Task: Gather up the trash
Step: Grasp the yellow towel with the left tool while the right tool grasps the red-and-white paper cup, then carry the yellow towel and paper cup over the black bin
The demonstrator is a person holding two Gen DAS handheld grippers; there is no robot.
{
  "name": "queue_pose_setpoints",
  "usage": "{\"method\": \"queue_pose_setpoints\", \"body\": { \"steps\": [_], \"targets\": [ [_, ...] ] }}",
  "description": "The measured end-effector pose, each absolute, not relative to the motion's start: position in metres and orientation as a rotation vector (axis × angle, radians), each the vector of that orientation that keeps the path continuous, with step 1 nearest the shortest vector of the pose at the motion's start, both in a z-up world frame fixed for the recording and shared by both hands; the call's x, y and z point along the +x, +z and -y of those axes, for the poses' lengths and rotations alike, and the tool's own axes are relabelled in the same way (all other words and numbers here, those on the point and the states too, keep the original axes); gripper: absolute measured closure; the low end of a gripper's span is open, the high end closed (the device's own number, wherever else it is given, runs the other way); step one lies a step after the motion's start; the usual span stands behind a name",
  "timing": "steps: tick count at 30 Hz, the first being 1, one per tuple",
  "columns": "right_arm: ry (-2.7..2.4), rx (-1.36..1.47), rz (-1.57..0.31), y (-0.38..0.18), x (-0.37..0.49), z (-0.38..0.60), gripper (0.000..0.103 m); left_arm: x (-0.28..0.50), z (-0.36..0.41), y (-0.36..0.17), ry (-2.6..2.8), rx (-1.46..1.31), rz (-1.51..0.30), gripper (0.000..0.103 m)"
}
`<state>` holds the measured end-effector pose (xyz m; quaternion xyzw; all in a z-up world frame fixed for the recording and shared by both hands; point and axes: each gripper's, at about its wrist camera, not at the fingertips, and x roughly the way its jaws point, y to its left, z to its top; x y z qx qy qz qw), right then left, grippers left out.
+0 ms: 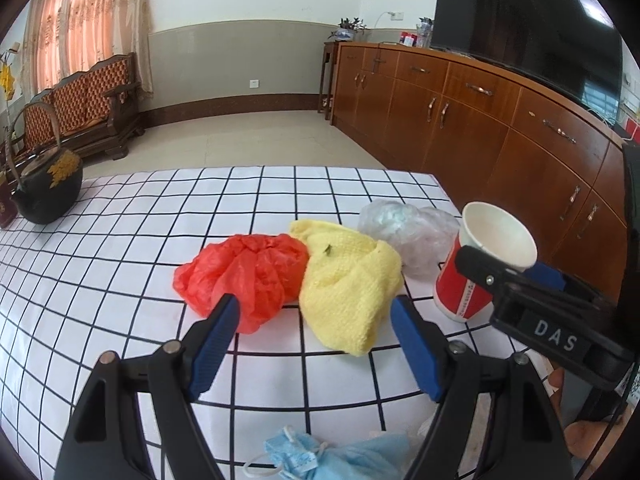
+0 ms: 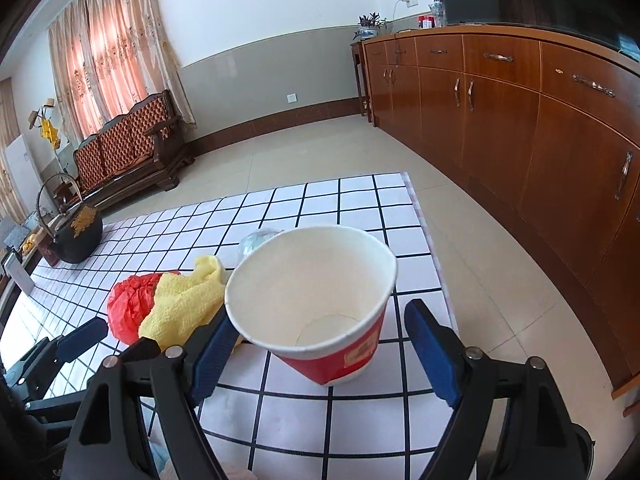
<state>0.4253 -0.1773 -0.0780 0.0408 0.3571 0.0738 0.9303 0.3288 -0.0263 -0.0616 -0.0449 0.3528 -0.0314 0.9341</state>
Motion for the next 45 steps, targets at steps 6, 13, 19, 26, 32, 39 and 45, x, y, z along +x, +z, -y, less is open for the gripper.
{"method": "queue_pose_setpoints", "body": {
  "steps": [6, 13, 19, 26, 32, 39, 45],
  "targets": [
    [0.159, 0.075, -0.726, -0.079, 0.424, 0.178, 0.037, 0.335, 0.036, -0.065, -0.079, -0.073, -0.728, 0.024],
    [0.152, 0.094, -0.728, -0.077, 0.420, 0.188, 0.040, 0.346, 0.040, -0.075, -0.078, -0.091, -0.754, 0.028],
    [0.158, 0.095, -0.729, -0.077, 0.418, 0.193, 0.042, 0.348, 0.041, -0.081, -0.087, -0.115, -0.776, 0.070],
    [0.167, 0.106, -0.714, -0.069, 0.409, 0.199, 0.042, 0.340, 0.030, -0.074, -0.104, -0.162, -0.770, 0.075],
    [0.188, 0.103, -0.700, -0.062, 0.392, 0.201, 0.042, 0.324, 0.024, -0.059, -0.136, -0.200, -0.719, 0.078],
    [0.198, 0.120, -0.690, -0.054, 0.370, 0.214, 0.042, 0.306, 0.023, -0.040, -0.184, -0.210, -0.665, 0.078],
    [0.201, 0.110, -0.685, -0.051, 0.352, 0.219, 0.042, 0.286, 0.023, -0.038, -0.224, -0.218, -0.646, 0.078]
  ]
}}
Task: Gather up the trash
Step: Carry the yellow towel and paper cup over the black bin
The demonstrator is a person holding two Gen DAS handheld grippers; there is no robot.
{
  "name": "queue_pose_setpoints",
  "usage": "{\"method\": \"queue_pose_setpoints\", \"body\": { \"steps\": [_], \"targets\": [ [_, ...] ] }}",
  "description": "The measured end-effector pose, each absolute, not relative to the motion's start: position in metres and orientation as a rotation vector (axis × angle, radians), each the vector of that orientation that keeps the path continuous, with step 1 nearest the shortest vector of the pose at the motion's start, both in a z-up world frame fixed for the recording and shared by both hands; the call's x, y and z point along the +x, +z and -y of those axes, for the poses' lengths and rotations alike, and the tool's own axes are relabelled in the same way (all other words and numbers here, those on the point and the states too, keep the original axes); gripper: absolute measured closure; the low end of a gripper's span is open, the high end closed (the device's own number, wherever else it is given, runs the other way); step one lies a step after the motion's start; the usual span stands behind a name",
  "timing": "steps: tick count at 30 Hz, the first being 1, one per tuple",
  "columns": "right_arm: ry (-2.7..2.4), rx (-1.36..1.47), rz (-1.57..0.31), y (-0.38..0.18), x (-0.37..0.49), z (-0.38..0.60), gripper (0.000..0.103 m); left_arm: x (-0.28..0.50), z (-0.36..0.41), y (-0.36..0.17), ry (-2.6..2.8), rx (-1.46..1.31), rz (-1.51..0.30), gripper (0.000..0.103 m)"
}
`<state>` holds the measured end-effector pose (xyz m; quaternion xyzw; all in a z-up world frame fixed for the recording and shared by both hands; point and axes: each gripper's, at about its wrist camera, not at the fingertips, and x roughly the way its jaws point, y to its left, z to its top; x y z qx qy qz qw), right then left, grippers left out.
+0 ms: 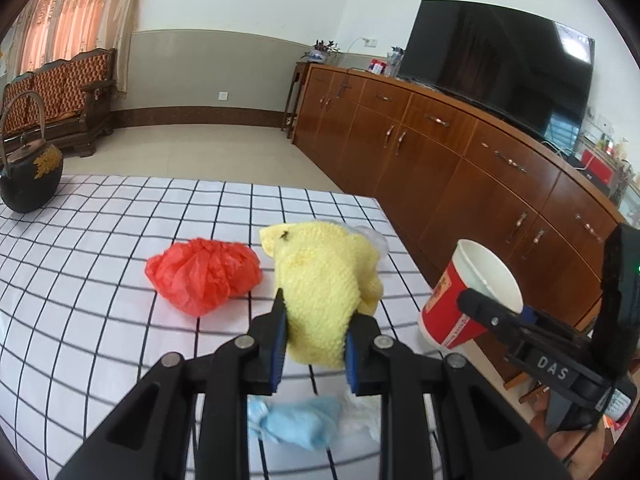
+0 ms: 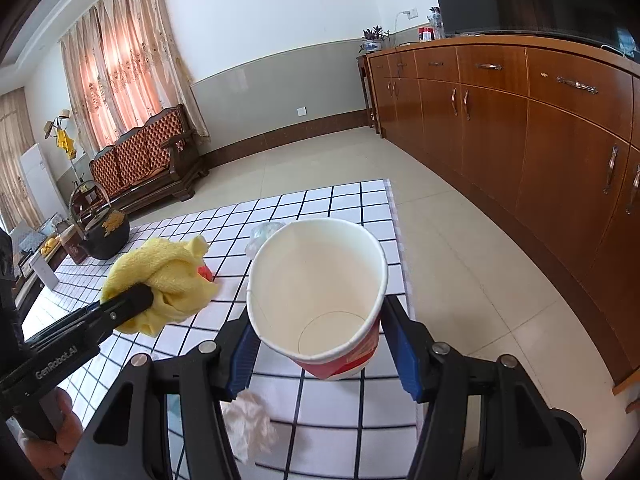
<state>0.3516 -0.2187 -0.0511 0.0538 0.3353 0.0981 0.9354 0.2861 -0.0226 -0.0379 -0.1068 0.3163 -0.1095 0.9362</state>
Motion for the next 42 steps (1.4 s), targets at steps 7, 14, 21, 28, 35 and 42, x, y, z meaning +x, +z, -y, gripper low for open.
{"method": "queue_pose_setpoints", "body": {
  "steps": [7, 14, 21, 28, 35, 42],
  "targets": [
    [0.198, 0.106, -0.680, -0.047, 0.330, 0.228, 0.042, 0.266, 0.024, -0.039, -0.236, -0.215, -0.629, 0.078],
    [0.186, 0.111, -0.682, -0.046, 0.310, 0.241, 0.042, 0.255, 0.036, -0.043, -0.263, -0.196, -0.633, 0.078],
    [0.162, 0.120, -0.679, -0.046, 0.287, 0.259, 0.042, 0.241, 0.053, -0.044, -0.291, -0.189, -0.643, 0.078],
    [0.121, 0.147, -0.662, -0.042, 0.264, 0.290, 0.042, 0.228, 0.086, -0.040, -0.333, -0.164, -0.644, 0.078],
    [0.081, 0.178, -0.652, -0.039, 0.248, 0.323, 0.042, 0.227, 0.107, -0.038, -0.330, -0.149, -0.632, 0.078],
    [0.051, 0.204, -0.648, -0.041, 0.239, 0.346, 0.042, 0.226, 0.113, -0.026, -0.320, -0.134, -0.596, 0.078]
  ]
}}
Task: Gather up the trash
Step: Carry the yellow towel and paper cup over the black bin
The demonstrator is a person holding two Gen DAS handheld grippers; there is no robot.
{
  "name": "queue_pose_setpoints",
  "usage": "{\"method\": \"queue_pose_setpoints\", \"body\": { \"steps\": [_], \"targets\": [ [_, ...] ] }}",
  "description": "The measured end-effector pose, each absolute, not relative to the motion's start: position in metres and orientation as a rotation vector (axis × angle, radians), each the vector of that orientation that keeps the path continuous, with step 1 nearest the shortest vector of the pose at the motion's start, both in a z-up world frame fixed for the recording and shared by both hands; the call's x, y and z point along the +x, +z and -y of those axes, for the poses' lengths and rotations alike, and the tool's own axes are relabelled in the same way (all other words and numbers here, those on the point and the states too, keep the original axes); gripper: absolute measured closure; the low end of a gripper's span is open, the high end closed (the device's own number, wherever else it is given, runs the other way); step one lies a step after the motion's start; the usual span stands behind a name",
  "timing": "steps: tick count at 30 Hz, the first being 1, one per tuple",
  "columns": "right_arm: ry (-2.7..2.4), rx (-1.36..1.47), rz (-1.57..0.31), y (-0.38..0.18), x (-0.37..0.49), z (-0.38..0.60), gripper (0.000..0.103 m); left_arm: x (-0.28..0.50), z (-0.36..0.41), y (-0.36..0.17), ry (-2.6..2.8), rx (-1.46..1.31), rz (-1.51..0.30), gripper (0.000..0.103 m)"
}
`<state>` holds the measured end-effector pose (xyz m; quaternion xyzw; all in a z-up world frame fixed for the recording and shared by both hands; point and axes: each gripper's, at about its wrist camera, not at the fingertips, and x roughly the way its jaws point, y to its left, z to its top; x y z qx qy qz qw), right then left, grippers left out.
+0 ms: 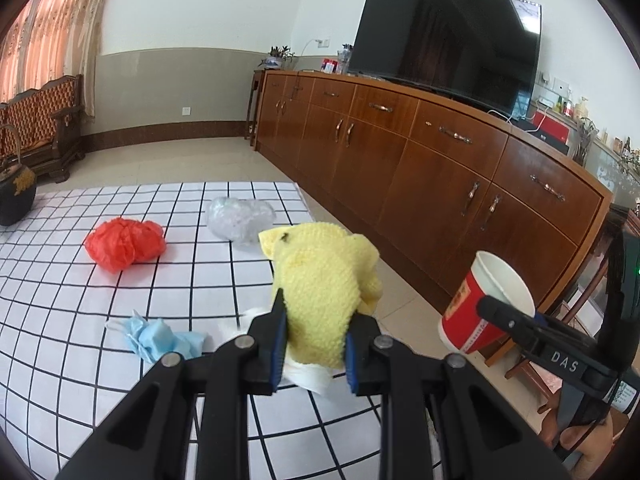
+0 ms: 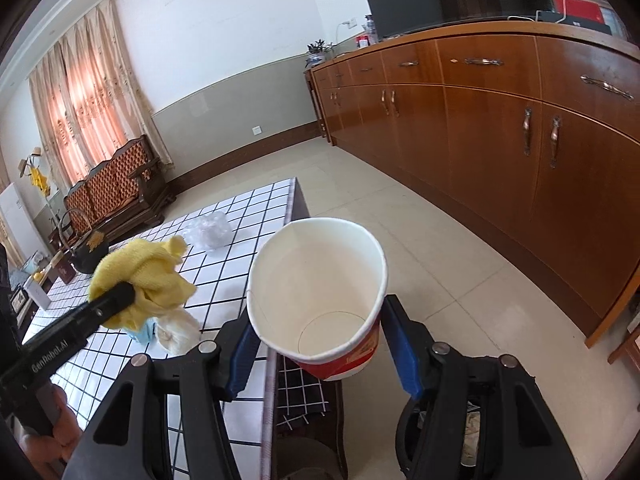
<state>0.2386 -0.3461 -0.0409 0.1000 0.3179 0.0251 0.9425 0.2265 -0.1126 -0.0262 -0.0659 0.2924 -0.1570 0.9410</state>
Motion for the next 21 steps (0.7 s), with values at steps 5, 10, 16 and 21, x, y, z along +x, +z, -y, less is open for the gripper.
{"method": "queue_pose_setpoints", "body": {
  "steps": [5, 10, 16, 21],
  "targets": [
    [0.032, 0.212, -0.653, -0.044, 0.234, 0.359, 0.042, 0.224, 0.136, -0.021, -0.370, -0.104, -0.601, 0.078],
    [-0.015, 0.216, -0.667, -0.050, 0.227, 0.380, 0.042, 0.221, 0.173, -0.028, -0.443, -0.100, -0.638, 0.078],
    [-0.106, 0.231, -0.702, -0.066, 0.213, 0.419, 0.042, 0.219, 0.219, -0.045, -0.513, -0.088, -0.706, 0.078],
    [-0.190, 0.256, -0.741, -0.081, 0.199, 0.457, 0.042, 0.214, 0.254, -0.060, -0.555, -0.057, -0.752, 0.078]
  ]
}}
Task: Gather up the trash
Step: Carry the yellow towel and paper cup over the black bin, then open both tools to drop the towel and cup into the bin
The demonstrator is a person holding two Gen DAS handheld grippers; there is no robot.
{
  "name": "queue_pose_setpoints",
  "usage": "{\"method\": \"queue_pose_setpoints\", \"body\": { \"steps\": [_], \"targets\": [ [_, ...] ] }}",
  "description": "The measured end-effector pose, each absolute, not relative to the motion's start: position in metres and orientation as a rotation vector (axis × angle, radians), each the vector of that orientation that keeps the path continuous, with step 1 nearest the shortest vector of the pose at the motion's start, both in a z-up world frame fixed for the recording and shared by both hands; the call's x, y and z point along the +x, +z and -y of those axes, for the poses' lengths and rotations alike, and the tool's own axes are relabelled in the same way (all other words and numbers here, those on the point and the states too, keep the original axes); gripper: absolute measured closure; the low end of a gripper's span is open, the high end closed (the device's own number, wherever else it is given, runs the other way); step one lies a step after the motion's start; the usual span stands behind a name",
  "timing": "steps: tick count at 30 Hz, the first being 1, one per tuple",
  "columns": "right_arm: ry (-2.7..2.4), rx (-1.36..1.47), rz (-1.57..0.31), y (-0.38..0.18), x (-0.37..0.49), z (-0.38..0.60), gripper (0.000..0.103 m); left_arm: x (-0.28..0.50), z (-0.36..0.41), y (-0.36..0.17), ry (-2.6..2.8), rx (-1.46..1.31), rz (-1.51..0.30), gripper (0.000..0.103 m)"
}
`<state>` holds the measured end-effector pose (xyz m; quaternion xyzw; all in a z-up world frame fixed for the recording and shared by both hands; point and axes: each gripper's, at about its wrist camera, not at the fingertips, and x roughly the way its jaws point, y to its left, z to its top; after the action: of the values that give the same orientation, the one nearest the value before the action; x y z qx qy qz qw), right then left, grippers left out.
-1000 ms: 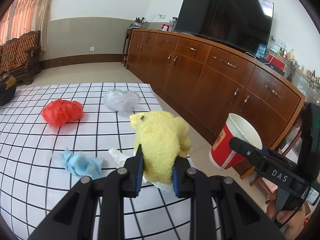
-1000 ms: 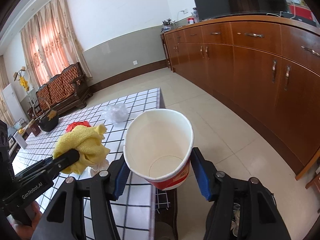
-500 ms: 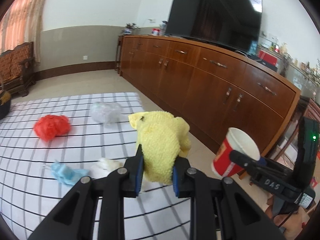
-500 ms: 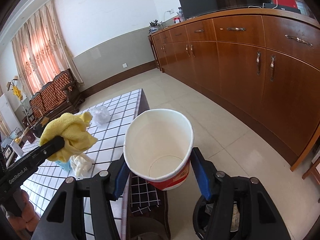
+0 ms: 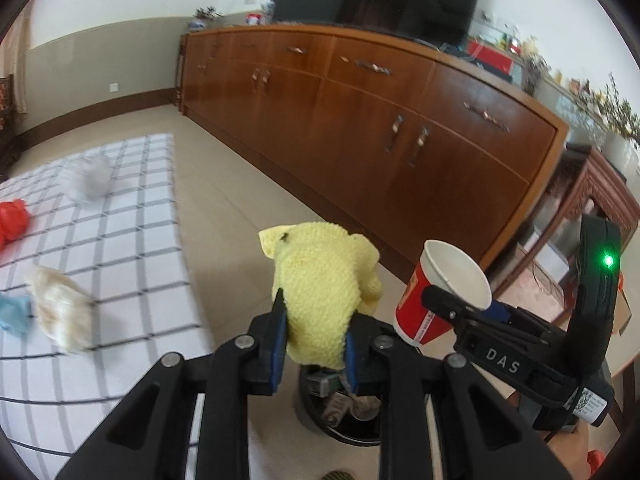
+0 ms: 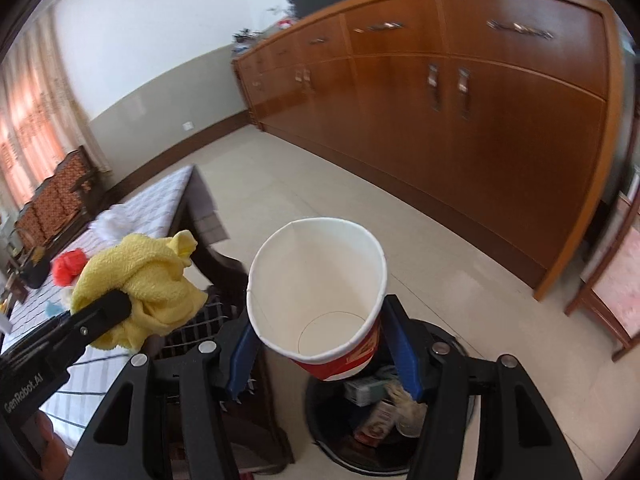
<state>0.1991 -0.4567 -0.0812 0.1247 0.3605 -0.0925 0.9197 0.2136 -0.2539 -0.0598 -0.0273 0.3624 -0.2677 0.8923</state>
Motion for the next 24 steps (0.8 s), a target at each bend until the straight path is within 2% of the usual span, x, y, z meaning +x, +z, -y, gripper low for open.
{"method": "queue_pose_setpoints", "body": {
  "steps": [19, 22, 24],
  "targets": [
    [-0.305, 0.377, -1.011, -0.166, 0.195, 0.540, 0.042, 0.206, 0.333, -0.157, -0.583, 0.009, -1.037, 0.077],
    [-0.303, 0.387, -1.027, -0.171, 0.197, 0.541, 0.040, 0.206, 0.338, -0.164, -0.579, 0.009, -1.061, 0.070],
    [-0.298, 0.404, -1.037, -0.174, 0.196, 0.540, 0.036, 0.207, 0.340, -0.167, -0.592, 0.009, -1.080, 0.059]
  ]
}}
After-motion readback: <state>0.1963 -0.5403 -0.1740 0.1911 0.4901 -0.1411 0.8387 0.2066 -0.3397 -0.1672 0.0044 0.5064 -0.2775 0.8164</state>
